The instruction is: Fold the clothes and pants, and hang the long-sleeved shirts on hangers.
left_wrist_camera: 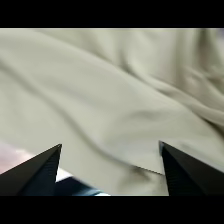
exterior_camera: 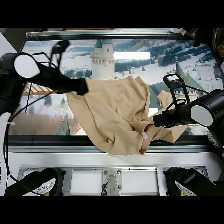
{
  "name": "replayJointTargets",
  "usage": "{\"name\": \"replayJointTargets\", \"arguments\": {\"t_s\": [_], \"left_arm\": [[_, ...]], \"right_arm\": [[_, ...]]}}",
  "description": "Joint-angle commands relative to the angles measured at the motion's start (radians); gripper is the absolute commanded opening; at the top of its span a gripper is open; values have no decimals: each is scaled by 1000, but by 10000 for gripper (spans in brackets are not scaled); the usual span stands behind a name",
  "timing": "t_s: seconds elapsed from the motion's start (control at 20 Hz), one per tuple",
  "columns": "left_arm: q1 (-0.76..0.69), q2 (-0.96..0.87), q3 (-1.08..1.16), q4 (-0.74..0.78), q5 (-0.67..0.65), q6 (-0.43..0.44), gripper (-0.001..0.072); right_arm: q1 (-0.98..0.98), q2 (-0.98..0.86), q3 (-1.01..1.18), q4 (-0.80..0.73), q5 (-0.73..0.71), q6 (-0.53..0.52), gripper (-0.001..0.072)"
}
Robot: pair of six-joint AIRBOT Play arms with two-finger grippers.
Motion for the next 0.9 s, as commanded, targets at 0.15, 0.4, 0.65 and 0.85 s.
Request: {"name": "replayJointTargets", "arguments": {"t_s": [0.15, 0.4, 0.65, 0.85], "left_arm": [[314, -58, 1, 442, 45, 2, 663], [548, -182, -71, 442, 211, 2, 663], [676, -293, -224, 443, 549, 79, 663], [720, -408, -228, 451, 648, 109, 663]], "right_arm": [[1, 0, 0, 0, 0, 0, 21], [1, 0, 0, 0, 0, 0, 21], [1, 1, 0, 0, 0, 0, 21], [1, 0, 0, 0, 0, 0, 21]]}}
